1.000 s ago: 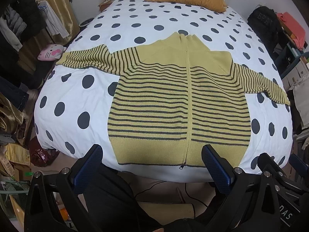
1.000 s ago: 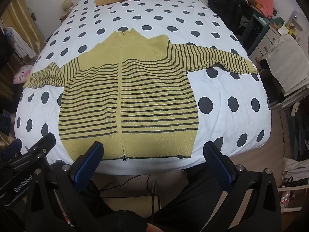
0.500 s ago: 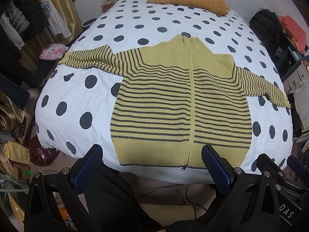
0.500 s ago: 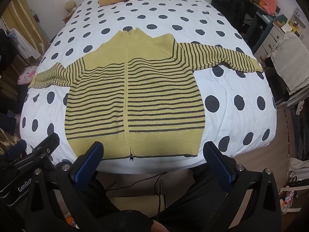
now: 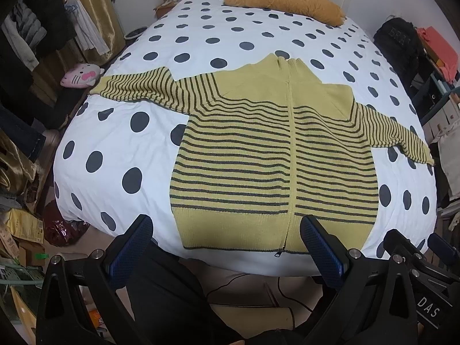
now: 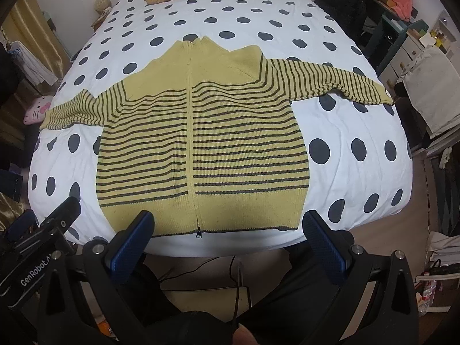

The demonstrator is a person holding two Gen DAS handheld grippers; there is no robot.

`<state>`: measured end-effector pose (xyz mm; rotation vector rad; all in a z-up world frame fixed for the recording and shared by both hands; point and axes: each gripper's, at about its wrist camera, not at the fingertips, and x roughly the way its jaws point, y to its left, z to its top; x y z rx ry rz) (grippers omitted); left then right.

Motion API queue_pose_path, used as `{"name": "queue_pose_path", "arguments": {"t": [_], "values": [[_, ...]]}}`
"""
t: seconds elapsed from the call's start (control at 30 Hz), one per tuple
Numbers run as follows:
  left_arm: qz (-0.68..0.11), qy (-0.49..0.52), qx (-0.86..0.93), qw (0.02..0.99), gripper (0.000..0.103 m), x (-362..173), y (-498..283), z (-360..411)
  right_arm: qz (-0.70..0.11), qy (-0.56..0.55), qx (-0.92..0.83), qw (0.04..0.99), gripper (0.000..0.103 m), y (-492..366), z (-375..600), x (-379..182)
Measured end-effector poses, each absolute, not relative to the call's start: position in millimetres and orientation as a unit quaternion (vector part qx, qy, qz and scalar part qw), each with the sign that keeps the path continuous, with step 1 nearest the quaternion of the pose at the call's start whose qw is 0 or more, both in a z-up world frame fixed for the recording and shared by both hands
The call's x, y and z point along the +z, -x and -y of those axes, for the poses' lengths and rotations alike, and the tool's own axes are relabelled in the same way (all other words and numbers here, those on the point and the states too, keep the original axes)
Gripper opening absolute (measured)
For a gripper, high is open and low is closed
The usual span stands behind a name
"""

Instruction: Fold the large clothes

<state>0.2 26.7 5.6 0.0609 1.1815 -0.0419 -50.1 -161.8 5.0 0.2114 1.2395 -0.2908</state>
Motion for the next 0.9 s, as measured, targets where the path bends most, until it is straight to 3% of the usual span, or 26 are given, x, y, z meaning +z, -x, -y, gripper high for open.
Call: {"name": "queue_pose_path", "arguments": {"t": [0.9], "values": [[-0.556,-0.021,-0.038,0.83,0.102,5.7,4.2,-25.4,-0.577,-0.099,-0.139,0.799,0.103,54.7,160.8,7.6]]}}
